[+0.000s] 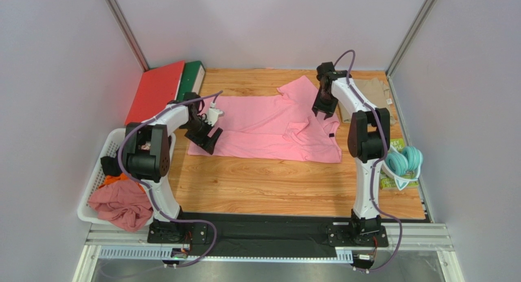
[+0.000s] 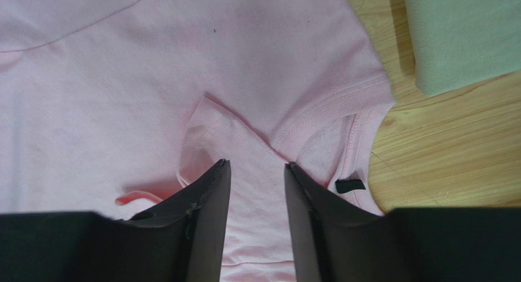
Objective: Fold and stack the t-shirts
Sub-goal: Fold the flattened tshirt in 1/3 of the way
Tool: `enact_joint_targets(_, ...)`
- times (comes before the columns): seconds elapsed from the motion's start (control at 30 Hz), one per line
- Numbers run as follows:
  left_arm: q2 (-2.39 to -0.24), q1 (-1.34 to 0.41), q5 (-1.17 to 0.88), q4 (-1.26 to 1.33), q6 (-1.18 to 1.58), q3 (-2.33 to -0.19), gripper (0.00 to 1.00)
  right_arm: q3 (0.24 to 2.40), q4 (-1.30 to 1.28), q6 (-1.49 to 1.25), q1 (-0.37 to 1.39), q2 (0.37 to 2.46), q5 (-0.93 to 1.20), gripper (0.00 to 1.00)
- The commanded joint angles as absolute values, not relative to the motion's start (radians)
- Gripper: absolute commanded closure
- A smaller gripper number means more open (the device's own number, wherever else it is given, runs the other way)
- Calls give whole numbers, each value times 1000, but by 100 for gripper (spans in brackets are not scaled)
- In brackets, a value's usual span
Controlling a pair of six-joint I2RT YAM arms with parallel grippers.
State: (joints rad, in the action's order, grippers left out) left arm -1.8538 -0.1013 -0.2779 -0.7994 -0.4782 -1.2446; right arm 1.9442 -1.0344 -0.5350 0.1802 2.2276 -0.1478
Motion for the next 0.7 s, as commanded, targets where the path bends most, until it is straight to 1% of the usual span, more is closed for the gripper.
enact_joint_targets(0.0,-1824,-98,-270,-813,-495,-1244,10,1980,-1017,-515,189,2253,-141,68)
enact_joint_targets(0.07,-1827,-100,-270,-815,-495,-1249,10,1983,-1014,-517,187,2264,-134,69)
enact_joint_targets(0.43,-1836,-100,-273,-824,-494,-1269,10,2014,-1015,-500,187,2315,-103,68)
enact_joint_targets(0.67,-1844,-100,-273,-824,-492,-1272,10,2034,-1017,-497,184,2335,-95,69)
